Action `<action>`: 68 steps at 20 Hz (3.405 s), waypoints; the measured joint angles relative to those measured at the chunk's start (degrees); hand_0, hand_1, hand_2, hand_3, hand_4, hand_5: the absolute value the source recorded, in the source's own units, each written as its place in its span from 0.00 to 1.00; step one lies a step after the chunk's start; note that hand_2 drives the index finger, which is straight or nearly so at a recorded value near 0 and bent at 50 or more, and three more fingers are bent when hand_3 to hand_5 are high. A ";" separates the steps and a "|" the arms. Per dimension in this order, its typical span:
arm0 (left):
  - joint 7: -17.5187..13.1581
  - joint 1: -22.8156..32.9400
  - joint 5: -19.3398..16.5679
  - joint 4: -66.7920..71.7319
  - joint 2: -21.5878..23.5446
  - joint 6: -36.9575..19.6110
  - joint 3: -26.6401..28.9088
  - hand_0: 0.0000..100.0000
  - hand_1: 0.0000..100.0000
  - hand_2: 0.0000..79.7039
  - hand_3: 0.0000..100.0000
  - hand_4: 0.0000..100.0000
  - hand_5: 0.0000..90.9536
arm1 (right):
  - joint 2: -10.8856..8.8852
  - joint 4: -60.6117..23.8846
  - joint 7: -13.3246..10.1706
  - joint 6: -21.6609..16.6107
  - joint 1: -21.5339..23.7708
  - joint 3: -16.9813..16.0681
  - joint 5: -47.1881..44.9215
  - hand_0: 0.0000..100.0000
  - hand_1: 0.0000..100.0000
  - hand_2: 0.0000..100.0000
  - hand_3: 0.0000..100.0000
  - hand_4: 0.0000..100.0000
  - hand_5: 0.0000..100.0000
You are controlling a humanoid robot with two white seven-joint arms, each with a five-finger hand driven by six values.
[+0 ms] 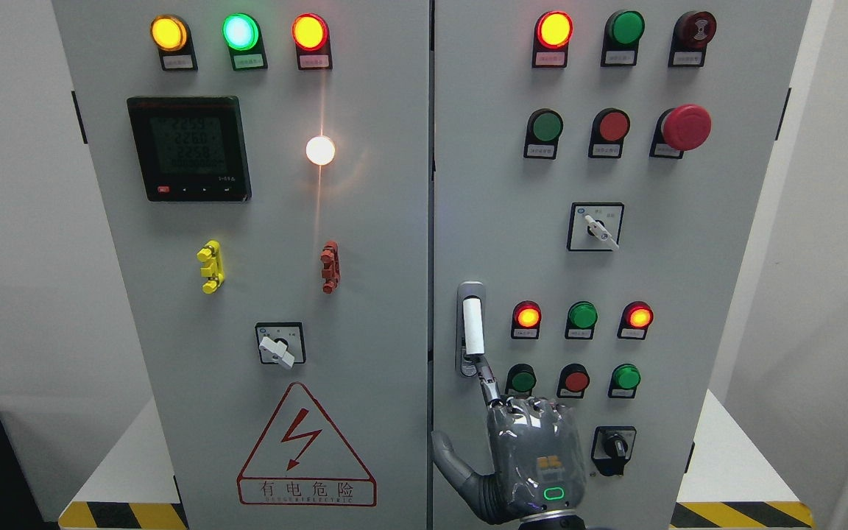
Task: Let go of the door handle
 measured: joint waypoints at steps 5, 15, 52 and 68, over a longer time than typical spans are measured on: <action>0.00 0.00 0.00 -0.01 0.00 0.00 0.00 0.12 0.56 0.00 0.00 0.00 0.00 | 0.00 -0.67 0.00 -0.17 1.22 0.03 -0.01 0.28 0.24 0.45 1.00 1.00 1.00; 0.00 0.00 0.00 -0.01 0.00 0.00 0.00 0.12 0.56 0.00 0.00 0.00 0.00 | -0.01 -2.35 -0.02 -0.31 4.17 0.07 -0.07 0.29 0.23 0.47 1.00 1.00 1.00; 0.00 0.00 0.02 0.00 0.00 0.00 0.00 0.12 0.56 0.00 0.00 0.00 0.00 | -0.32 -9.39 5.00 -1.59 3.95 -0.87 -0.10 0.32 0.30 0.93 1.00 1.00 1.00; 0.00 0.00 0.00 -0.01 0.00 0.00 0.00 0.12 0.56 0.00 0.00 0.00 0.00 | -0.11 -6.37 5.52 -0.24 -3.86 -1.37 0.09 0.31 0.29 0.93 1.00 1.00 0.99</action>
